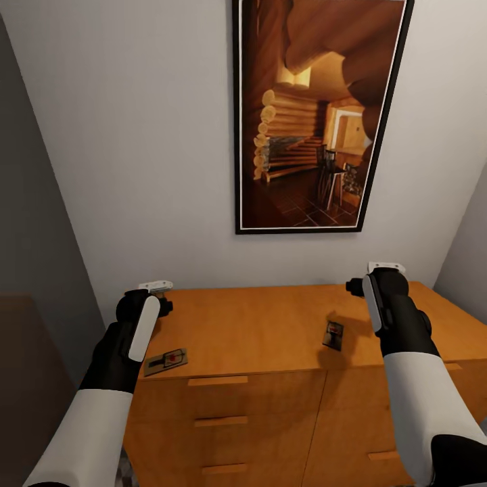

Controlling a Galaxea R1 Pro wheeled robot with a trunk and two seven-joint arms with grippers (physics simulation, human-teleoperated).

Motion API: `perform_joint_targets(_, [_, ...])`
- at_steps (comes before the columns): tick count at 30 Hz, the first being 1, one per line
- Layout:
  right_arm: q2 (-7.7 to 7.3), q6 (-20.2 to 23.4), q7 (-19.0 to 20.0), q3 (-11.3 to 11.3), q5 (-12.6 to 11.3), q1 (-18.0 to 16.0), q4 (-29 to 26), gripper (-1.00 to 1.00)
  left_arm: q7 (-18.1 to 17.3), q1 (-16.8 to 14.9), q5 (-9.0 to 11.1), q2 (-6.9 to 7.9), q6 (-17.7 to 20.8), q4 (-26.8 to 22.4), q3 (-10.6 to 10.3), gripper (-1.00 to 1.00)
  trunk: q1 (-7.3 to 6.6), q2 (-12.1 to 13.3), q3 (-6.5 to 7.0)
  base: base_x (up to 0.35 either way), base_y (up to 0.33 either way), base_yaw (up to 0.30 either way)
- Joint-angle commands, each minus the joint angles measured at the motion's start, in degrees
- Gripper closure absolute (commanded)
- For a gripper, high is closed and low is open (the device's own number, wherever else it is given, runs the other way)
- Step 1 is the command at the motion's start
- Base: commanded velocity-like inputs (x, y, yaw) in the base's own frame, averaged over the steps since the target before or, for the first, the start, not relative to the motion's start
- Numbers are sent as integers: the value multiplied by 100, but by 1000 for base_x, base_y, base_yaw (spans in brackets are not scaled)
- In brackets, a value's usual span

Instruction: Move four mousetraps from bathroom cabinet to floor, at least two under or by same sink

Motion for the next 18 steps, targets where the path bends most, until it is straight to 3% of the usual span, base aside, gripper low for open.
perform_joint_targets(1, [2, 30, 21, 1, 36, -5, -2, -100, 46, -5, 65, -4, 15, -4, 7, 100, 0, -4, -7, -28, 0, 0])
perform_joint_targets(7, [21, 30, 31, 7, 36, -6, 3, -100, 46, -5, 131, 3, 15, 6, 7, 100, 0, -4, -7, -133, 0, 0])
perform_joint_targets(18, [27, 30, 43, 18, 32, -7, 17, -100, 46, -5, 144, 5, 15, 13, 7, 100, 0, -4, -7, -16, 0, 0])
